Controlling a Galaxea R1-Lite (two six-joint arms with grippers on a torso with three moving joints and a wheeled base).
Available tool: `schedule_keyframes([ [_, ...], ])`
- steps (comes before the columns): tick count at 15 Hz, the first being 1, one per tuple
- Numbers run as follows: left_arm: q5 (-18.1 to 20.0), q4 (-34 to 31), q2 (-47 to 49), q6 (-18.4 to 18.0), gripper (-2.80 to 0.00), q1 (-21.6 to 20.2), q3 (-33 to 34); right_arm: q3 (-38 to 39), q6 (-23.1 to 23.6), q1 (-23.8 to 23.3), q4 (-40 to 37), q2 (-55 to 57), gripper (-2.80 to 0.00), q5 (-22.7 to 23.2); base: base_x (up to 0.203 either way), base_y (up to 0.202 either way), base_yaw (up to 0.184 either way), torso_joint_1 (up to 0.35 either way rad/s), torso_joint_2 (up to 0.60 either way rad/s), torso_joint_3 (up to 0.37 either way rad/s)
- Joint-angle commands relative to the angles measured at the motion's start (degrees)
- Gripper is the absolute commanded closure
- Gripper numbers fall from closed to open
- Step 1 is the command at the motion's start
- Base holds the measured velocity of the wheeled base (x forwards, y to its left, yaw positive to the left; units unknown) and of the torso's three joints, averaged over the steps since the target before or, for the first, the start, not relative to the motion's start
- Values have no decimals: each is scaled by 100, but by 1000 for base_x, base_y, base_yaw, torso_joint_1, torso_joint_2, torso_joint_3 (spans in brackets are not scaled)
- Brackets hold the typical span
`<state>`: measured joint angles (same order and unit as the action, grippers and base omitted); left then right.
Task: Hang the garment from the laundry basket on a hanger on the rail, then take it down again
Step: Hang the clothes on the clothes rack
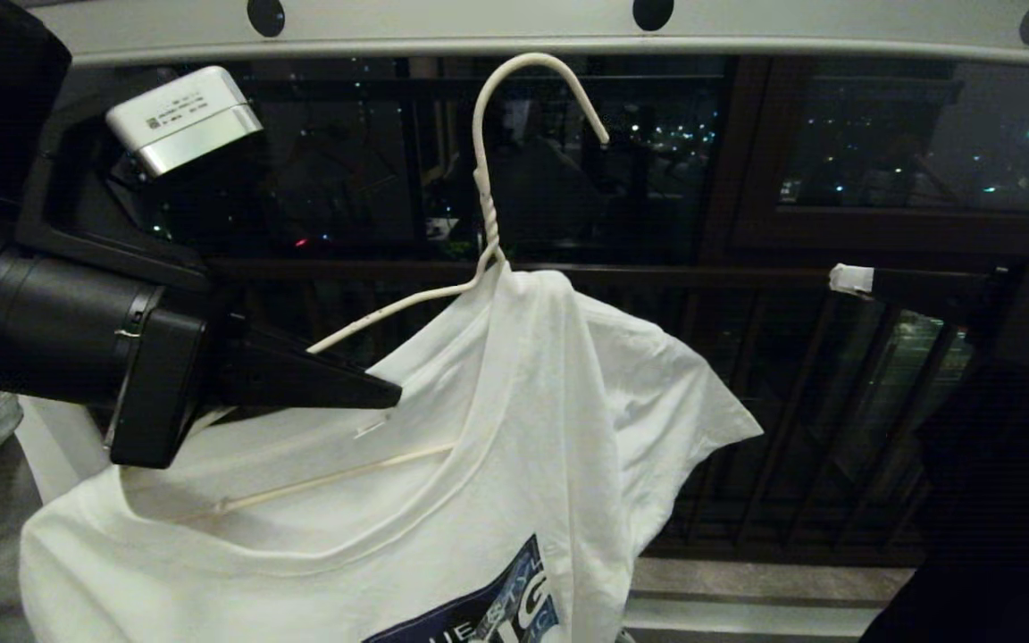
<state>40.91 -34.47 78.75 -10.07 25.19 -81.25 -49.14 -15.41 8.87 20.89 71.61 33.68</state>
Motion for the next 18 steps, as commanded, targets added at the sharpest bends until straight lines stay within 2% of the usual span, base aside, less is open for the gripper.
schedule_keyframes([
  [1, 15, 206, -35, 12, 0, 27, -17, 1, -11, 0, 15, -3, 0, 19, 0, 0, 0, 0, 0, 0],
  [6, -241, 230, -209, 49, 0, 103, 48, 1, -15, 0, 11, -18, 0, 24, 0, 0, 0, 0, 0, 0],
  [9, -416, 266, -74, 6, 0, 385, -9, 1, -15, 0, 11, -67, 0, 16, 0, 0, 0, 0, 0, 0],
  [11, -545, 534, -44, 48, 0, 459, -22, 1, -15, 0, 20, -68, 0, 24, 0, 0, 0, 0, 0, 0],
  [14, -769, 593, -8, 49, 0, 487, -68, 1, -15, 0, 11, -68, 0, 22, 0, 0, 0, 0, 0, 0],
  [16, -796, 850, 43, 54, 0, 487, -104, 1, -15, 0, 20, -68, 0, 18, 0, 0, 0, 0, 0, 0],
  [18, -1008, 1149, 169, 50, 0, 497, -147, 1, -15, 0, 15, -68, 0, 21, 0, 0, 0, 0, 0, 0],
])
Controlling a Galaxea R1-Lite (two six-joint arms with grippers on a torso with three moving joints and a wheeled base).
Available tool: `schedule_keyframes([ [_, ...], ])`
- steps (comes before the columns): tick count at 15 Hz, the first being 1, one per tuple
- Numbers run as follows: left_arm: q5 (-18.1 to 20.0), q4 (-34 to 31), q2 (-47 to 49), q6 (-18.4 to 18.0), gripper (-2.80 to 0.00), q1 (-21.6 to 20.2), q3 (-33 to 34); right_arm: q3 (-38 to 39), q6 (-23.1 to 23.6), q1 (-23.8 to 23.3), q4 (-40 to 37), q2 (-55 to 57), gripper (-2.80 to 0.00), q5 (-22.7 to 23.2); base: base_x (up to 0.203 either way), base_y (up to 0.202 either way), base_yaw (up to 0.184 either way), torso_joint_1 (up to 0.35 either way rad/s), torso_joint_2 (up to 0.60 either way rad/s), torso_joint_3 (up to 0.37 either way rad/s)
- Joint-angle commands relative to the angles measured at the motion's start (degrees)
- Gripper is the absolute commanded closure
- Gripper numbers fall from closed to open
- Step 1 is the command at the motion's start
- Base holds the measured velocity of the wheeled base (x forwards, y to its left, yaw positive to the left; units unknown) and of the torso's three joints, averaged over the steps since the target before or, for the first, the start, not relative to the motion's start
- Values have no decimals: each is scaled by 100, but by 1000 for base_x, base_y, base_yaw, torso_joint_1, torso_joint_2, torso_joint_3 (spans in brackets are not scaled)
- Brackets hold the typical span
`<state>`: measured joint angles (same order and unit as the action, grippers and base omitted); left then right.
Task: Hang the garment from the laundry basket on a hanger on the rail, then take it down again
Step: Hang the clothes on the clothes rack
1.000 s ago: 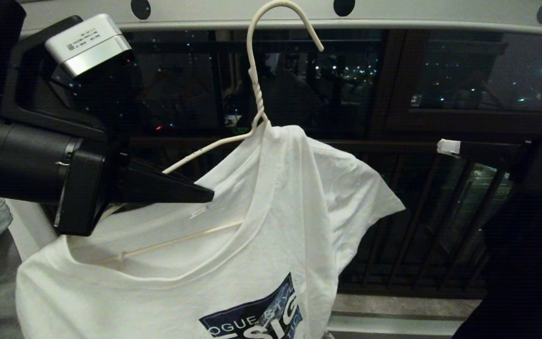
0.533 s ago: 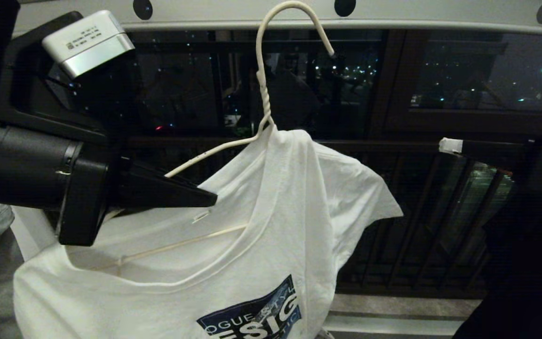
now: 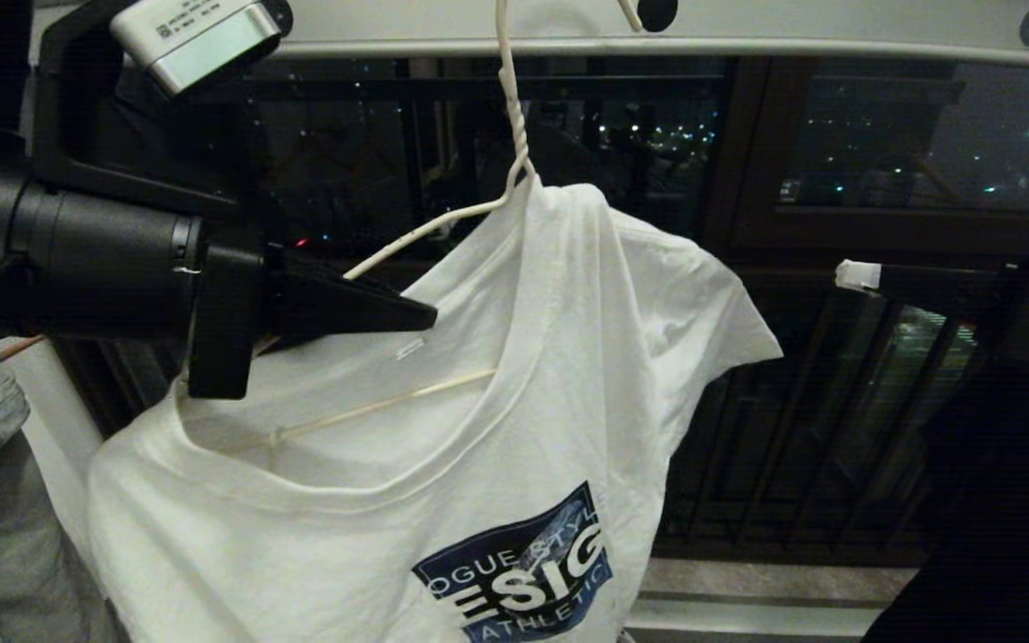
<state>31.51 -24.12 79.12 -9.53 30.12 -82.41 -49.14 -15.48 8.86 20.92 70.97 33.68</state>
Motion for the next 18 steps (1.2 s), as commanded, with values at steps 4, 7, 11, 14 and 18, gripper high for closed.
schedule_keyframes([
  [4, -163, 221, 381, 4, 0, 20, -190, 1, -7, 1, 12, -5, 0, 20, 0, 0, 0, 0, 0, 0],
  [7, -154, 224, 497, -4, 0, 20, -378, 1, -7, 1, 17, 4, 0, 16, 0, 0, 0, 0, 0, 0],
  [11, -177, 224, 742, -13, 0, 29, -738, 1, -7, 1, 17, 22, 0, 16, 0, 0, 0, 0, 0, 0],
  [14, -374, 224, 873, -39, 0, 29, -758, 10, -7, 1, 17, 22, 0, 16, 0, 0, 0, 0, 0, 0],
  [18, -442, 224, 982, -49, 0, 106, -750, 10, -7, 1, 17, 22, 0, 16, 0, 0, 0, 0, 0, 0],
])
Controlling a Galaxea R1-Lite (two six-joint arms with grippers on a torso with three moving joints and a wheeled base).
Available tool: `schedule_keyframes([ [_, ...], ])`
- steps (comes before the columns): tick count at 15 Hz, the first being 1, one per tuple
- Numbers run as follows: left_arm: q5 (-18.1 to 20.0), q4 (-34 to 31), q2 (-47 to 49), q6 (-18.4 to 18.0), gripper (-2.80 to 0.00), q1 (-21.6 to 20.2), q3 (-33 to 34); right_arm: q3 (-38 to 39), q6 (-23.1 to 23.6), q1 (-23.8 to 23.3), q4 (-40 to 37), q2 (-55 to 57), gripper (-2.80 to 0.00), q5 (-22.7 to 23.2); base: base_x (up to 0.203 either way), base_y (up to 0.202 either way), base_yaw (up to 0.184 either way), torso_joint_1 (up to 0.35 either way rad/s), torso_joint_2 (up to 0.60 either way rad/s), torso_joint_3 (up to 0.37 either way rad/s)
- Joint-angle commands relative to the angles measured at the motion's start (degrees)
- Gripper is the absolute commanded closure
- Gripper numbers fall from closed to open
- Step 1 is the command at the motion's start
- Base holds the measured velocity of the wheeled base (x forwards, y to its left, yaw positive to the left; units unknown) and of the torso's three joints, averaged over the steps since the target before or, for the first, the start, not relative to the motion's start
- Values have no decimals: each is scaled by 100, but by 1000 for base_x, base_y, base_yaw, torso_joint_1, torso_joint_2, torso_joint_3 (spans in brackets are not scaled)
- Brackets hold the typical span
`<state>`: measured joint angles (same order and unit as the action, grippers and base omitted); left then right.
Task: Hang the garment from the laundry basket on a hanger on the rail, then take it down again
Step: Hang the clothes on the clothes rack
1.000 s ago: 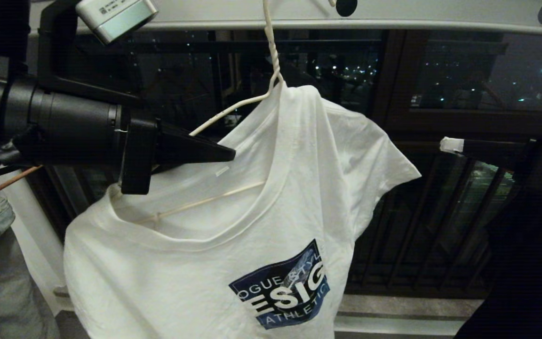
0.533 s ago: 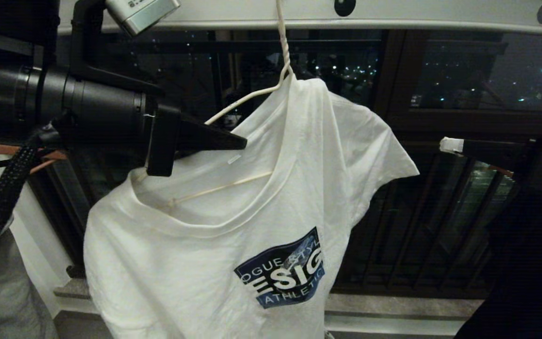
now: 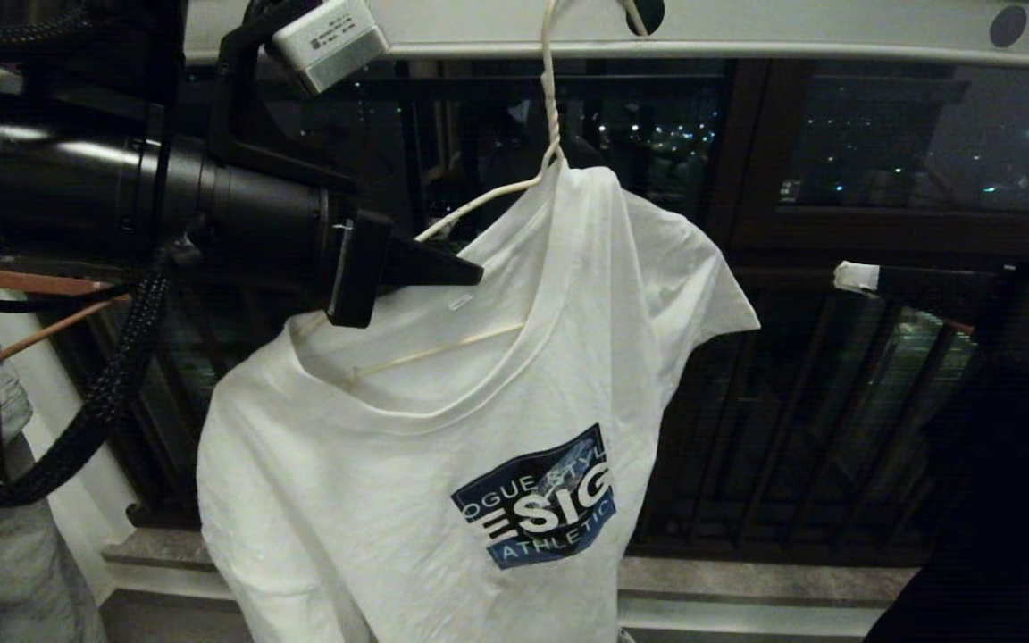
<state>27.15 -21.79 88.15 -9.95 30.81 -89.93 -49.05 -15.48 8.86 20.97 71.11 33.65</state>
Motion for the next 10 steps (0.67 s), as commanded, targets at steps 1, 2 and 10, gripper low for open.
schedule_keyframes([
  [1, -49, -9, 104, -7, 0, 39, -5, 1, -7, 1, 13, 8, 0, 19, 0, 0, 0, 0, 0, 0],
  [2, -69, -9, 123, -7, 0, 74, -7, 1, -7, 1, 13, 8, 0, 19, 0, 0, 0, 0, 0, 0],
  [10, -61, -26, 97, -16, 0, 127, 22, -8, -7, 1, 13, -9, 0, 19, 0, 0, 0, 0, 0, 0],
])
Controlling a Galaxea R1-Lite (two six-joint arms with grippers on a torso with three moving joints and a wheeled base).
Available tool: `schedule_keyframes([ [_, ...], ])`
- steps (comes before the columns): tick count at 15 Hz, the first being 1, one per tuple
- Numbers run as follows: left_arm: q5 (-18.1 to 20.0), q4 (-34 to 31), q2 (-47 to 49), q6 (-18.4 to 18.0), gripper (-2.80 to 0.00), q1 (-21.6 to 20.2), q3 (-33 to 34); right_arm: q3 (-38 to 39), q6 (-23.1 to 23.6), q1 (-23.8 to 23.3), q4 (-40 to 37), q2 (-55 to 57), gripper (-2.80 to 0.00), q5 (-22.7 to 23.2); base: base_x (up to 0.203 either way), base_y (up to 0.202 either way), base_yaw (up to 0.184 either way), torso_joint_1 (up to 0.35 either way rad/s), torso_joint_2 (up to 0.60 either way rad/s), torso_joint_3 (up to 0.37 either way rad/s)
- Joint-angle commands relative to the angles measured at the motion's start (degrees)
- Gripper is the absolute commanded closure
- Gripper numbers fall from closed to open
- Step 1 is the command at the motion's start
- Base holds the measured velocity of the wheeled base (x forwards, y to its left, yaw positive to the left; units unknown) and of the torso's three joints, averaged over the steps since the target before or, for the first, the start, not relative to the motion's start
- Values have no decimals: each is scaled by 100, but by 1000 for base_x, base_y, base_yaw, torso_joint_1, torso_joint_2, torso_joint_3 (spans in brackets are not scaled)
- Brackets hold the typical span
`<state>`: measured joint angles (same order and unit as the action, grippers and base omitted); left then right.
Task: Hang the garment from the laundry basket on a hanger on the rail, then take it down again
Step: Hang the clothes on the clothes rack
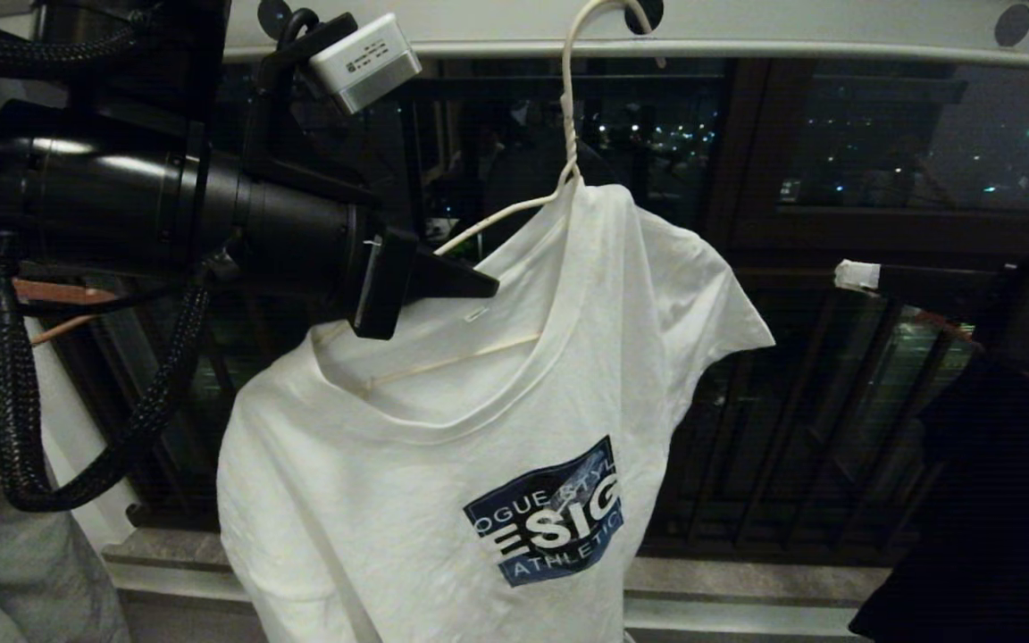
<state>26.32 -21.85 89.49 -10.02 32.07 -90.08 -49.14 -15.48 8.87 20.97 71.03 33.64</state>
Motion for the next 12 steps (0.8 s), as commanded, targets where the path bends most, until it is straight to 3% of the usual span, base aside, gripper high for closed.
schedule_keyframes([
  [1, 22, -22, -46, 0, 0, 9, 35, 1, -7, 0, 13, -2, 0, 20, 0, 0, 0, 0, 0, 0],
  [12, -39, -74, -151, 35, 0, 124, 44, 1, -7, 0, 4, 7, 0, 20, 0, 0, 0, 0, 0, 0],
])
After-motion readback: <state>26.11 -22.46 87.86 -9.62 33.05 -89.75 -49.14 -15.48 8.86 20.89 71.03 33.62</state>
